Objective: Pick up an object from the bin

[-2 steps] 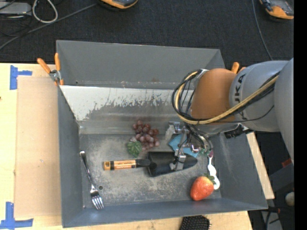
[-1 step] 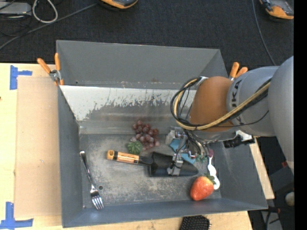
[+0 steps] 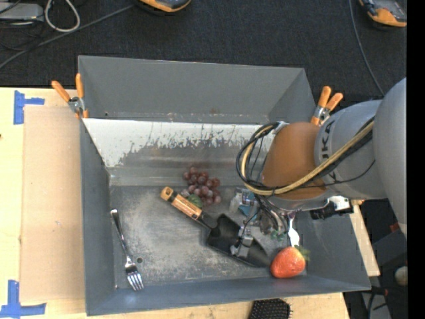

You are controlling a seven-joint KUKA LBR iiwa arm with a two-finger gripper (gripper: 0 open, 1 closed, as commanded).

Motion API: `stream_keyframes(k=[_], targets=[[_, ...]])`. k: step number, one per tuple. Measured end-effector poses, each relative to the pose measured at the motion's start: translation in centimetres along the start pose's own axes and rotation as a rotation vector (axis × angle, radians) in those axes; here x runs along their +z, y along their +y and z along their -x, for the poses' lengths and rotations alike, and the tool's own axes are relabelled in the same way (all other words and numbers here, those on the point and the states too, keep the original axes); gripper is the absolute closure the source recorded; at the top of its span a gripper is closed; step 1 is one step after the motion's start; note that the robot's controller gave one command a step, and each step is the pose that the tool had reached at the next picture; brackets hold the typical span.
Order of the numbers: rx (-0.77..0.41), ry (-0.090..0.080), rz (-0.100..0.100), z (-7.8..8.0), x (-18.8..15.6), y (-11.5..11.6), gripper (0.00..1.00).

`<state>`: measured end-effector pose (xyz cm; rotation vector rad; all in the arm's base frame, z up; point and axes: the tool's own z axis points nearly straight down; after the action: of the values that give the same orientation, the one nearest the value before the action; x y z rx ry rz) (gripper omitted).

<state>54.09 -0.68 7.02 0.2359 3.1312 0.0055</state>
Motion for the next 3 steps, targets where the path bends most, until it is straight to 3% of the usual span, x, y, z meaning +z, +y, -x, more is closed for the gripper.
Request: stream_keyframes(k=[1, 2, 3], targets=[[0.098, 0.002, 0.001, -1.8, 0.1, -1.7, 0.0], [0.084, 0.002, 0.001, -2.9, 0.1, -2.2, 0.0], [0.12, 0.0, 0.0, -6.5, 0.0, -1.7, 0.0]])
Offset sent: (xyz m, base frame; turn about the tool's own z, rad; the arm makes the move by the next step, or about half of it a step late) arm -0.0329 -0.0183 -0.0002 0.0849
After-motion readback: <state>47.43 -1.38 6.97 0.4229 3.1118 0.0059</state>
